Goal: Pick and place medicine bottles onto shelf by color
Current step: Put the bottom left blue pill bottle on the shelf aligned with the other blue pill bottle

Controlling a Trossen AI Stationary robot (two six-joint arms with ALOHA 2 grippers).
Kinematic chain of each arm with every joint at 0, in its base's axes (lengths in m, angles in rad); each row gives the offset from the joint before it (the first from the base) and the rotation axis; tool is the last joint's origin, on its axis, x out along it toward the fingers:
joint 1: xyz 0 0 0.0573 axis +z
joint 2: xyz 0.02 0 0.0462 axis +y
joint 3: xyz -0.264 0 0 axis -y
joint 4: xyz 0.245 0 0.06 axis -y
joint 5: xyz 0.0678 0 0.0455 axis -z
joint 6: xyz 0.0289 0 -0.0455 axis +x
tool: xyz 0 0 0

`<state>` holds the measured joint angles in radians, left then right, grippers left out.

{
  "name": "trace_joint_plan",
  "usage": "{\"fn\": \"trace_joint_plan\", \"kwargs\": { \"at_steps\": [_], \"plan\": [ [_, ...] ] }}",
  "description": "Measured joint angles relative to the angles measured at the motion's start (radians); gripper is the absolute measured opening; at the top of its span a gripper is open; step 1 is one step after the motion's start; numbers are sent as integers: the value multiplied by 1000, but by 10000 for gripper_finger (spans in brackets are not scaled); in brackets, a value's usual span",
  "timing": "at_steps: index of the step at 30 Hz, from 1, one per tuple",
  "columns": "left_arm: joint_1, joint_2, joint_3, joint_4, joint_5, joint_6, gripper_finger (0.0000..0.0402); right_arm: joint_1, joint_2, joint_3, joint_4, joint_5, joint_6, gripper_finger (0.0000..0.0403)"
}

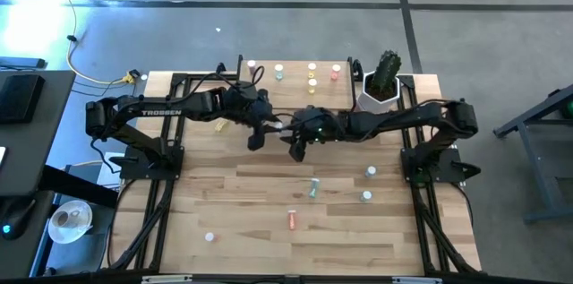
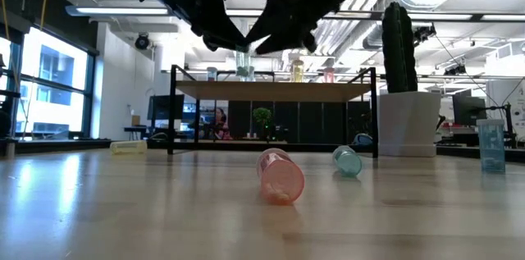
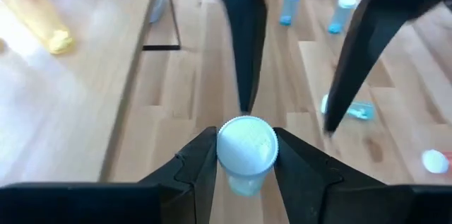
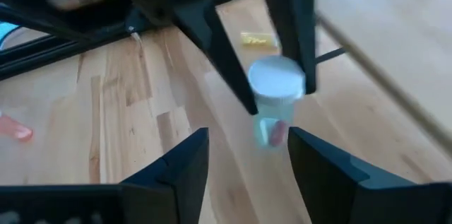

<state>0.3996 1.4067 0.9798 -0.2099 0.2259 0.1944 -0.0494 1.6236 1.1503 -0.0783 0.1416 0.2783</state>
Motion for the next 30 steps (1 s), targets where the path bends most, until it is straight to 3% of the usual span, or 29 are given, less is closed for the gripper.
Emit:
{"fn": "trace_joint_plan", "kwargs": {
  "at_steps": [6,15,30],
  "plan": [
    [8,0,12,33,-32,27,117,-21,-110,0,-11,22,-51,185],
    [85,-1,149,8,-32,83,117,-41,-256,0,-26,56,-82,185],
    [256,41,200,-6,-28,91,117,-42,-299,0,-47,112,-130,185]
  ]
}}
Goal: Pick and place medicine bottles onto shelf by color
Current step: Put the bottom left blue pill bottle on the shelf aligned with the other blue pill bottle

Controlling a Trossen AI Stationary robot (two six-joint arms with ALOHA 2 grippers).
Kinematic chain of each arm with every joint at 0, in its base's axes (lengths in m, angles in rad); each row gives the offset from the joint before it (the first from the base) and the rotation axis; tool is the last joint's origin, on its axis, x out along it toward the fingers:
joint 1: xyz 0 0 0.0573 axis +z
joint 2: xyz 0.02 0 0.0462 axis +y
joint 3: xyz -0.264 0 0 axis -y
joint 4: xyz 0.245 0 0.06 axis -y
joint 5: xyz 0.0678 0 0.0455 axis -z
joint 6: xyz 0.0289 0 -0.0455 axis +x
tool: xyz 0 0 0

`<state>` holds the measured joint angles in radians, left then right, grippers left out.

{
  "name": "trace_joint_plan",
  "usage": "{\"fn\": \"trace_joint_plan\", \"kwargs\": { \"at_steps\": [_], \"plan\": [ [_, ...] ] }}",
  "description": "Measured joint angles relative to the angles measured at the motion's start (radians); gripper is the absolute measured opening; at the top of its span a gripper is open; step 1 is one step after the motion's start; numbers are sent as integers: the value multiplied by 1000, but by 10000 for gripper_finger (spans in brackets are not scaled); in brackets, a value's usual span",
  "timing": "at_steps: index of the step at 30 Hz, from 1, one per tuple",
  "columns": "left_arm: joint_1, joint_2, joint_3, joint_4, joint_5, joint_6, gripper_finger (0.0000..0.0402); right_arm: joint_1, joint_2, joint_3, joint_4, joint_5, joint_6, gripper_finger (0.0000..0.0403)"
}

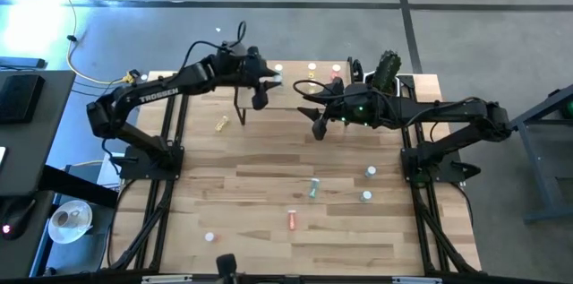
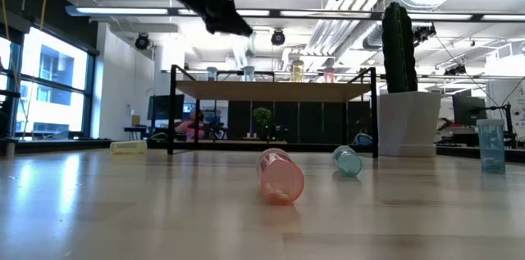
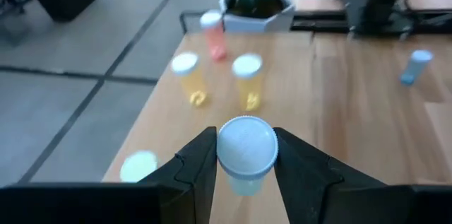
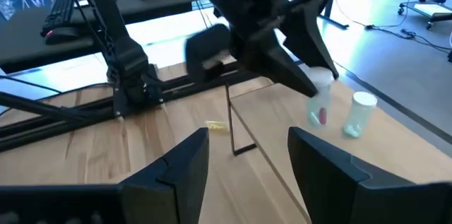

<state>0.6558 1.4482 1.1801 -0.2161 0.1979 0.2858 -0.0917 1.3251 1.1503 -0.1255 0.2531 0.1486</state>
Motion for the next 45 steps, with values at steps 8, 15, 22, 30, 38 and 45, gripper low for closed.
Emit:
{"fn": "trace_joint_plan", "kwargs": {
  "at_steps": [8,15,22,30,38,45],
  "plan": [
    [19,93,0,-2,0,-5,117,0,0,0,-6,2,0,185],
    [23,113,0,-2,-5,-5,117,0,0,0,-6,2,0,185],
    [46,112,0,-15,-3,-16,117,0,0,0,-6,2,0,185],
    [48,112,0,-20,0,-21,117,0,0,0,-6,3,0,185],
    [43,118,-1,-27,0,-25,117,0,0,0,-6,3,7,185],
    [43,118,-1,-27,1,-25,117,0,0,0,-6,3,9,185]
  ]
}}
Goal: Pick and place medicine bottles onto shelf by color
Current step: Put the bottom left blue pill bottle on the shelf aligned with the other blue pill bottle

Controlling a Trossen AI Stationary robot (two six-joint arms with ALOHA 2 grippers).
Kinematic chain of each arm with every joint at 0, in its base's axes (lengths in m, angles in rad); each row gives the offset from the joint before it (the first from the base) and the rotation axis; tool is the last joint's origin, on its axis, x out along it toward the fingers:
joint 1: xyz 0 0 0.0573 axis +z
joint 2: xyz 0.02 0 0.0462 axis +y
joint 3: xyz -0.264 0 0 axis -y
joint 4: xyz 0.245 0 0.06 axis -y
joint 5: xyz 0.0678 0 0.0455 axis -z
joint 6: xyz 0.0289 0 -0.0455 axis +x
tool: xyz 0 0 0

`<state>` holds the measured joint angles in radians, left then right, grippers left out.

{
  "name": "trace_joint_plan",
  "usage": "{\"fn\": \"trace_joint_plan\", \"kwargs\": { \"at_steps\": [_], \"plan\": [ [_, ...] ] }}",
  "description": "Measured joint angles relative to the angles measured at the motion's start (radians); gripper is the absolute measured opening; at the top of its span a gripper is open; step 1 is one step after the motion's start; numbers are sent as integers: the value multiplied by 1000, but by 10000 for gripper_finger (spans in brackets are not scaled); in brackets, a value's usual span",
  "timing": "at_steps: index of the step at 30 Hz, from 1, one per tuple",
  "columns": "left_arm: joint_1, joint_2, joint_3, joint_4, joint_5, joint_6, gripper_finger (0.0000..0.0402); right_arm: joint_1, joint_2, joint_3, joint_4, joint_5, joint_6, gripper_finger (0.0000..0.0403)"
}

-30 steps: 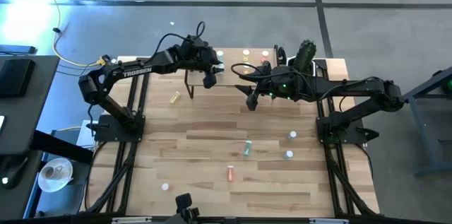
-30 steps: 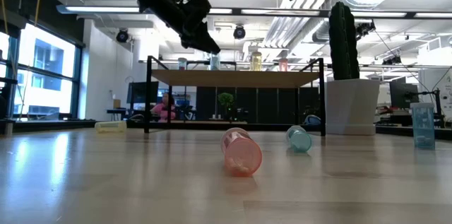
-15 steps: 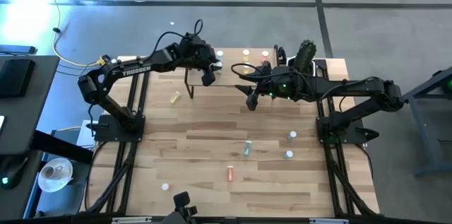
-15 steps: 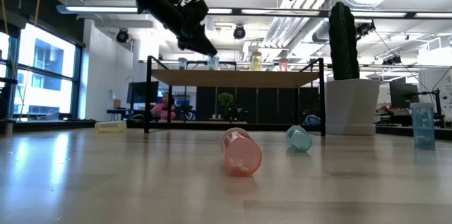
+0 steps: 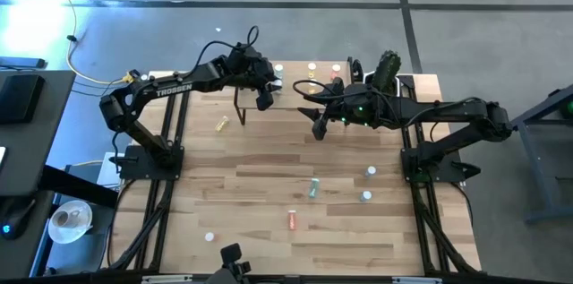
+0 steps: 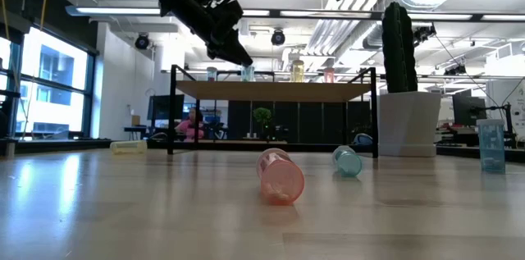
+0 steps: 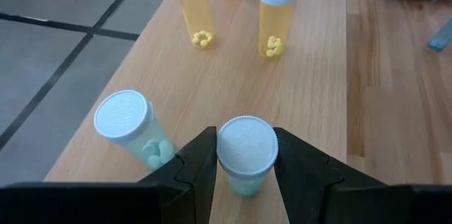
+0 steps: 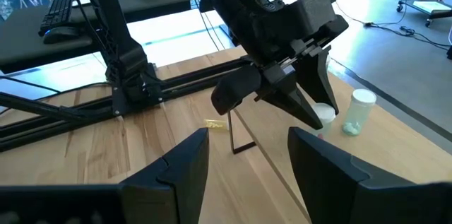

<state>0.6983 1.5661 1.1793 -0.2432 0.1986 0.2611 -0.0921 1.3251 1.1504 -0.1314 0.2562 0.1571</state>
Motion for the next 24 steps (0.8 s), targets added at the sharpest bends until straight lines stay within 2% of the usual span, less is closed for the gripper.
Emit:
{"fn": "trace_joint_plan", "kwargs": {
  "at_steps": [11,24],
  "plan": [
    [0,0,0,0,0,2,120,0,0,0,0,0,-1,185],
    [0,0,0,1,0,1,161,0,0,0,0,0,-1,185]
  ]
}}
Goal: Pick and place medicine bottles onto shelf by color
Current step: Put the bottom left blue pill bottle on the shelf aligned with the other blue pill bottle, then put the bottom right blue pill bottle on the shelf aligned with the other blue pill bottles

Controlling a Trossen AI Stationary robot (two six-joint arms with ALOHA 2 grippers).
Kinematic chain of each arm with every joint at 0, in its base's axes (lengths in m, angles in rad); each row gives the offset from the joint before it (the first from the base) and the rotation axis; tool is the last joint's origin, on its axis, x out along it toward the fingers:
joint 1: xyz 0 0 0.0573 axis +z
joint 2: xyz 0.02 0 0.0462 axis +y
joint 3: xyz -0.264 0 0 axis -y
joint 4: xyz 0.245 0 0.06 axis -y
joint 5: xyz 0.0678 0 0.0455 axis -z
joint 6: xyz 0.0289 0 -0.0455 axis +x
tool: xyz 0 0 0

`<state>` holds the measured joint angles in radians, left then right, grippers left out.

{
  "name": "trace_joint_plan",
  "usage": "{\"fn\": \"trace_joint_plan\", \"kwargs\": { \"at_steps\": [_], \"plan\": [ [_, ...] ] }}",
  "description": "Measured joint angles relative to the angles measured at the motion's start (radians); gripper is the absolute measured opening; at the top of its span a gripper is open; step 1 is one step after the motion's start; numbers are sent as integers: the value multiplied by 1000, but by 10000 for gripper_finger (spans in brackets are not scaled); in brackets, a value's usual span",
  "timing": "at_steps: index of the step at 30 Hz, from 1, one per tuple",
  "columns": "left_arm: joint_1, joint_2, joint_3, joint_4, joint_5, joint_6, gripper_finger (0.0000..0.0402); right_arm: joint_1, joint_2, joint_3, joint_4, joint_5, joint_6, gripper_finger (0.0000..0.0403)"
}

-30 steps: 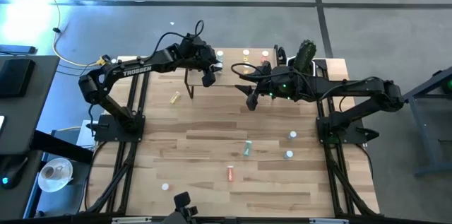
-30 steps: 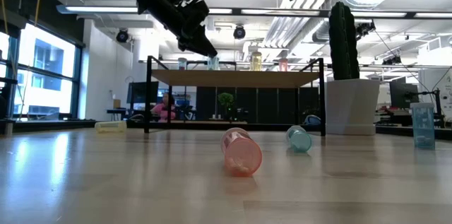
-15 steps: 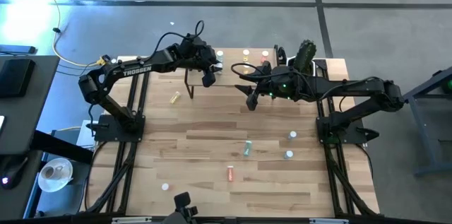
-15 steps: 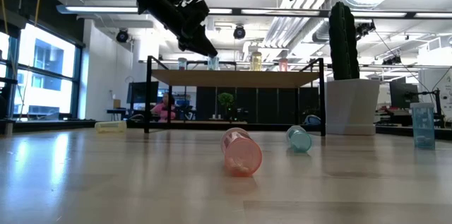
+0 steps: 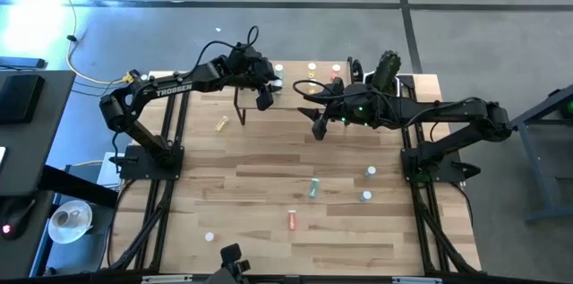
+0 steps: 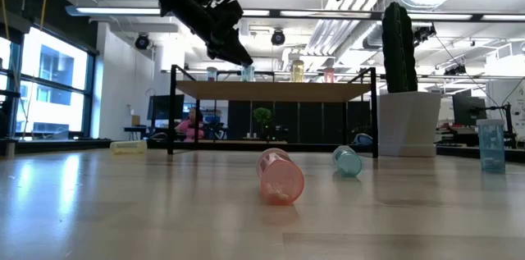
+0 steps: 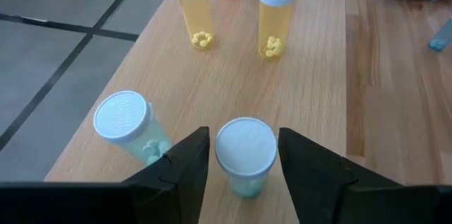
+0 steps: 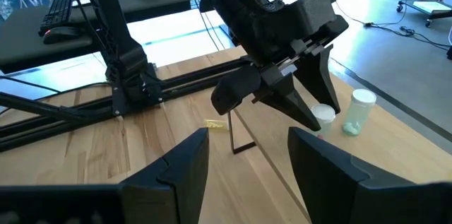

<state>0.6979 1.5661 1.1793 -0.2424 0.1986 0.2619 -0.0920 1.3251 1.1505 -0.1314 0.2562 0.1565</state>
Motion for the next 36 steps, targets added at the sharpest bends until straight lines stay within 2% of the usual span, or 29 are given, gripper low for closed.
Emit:
{"fn": "trace_joint_plan", "kwargs": {
  "at_steps": [8,17,25,30,36],
  "plan": [
    [0,-22,0,7,0,0,181,0,0,0,0,0,0,185],
    [-5,-122,0,-9,-1,0,187,0,-41,1,-64,-1,10,185],
    [-7,-259,0,-101,0,-23,186,6,-77,1,-288,-1,160,185],
    [-18,-329,-5,-163,0,-23,186,47,-76,-6,-434,0,194,185],
    [-48,-404,-109,-180,2,-42,185,138,-76,-36,-570,87,292,185]
  ]
}}
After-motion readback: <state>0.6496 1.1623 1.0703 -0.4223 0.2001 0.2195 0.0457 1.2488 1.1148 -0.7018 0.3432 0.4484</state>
